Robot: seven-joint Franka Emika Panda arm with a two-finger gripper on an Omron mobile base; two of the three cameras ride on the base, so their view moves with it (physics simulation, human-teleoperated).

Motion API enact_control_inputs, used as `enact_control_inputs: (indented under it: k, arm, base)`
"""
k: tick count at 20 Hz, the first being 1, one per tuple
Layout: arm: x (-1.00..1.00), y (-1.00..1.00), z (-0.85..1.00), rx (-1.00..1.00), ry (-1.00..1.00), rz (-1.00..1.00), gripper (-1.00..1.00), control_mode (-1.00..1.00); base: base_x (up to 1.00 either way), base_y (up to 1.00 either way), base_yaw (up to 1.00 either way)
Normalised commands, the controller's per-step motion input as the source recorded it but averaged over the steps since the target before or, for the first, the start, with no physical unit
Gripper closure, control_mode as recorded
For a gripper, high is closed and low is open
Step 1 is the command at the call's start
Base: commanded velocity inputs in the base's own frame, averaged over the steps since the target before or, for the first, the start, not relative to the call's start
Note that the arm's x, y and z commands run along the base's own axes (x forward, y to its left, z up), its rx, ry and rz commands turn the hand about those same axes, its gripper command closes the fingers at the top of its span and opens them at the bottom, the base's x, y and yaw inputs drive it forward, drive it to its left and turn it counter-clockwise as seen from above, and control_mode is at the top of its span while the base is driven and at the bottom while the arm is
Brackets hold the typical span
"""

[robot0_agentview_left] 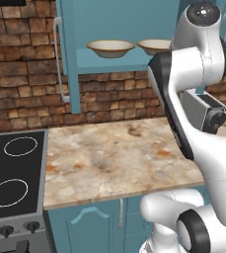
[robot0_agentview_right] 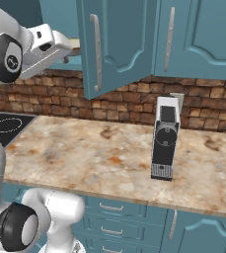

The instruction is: Move the bowls from the cabinet to the plates on the dining table.

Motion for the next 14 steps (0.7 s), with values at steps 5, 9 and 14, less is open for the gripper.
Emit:
enact_control_inputs:
  k: [5, 9, 14]
  arm:
    - [0.71, -0.01, -0.01, -0.21, 0.0, -0.01, -1.0, -1.0]
    - [0.36, -0.05, -0.06, -0.04, 0.0, 0.0, -1.0, -1.0]
    - [0.58, -0.16, 0.0, -0.16, 0.03, 0.0, -1.0, -1.0]
  base:
    - [0.0, 0.0, 0.0]
    - [0.0, 0.0, 0.0]
    - [0.0, 0.0, 0.0]
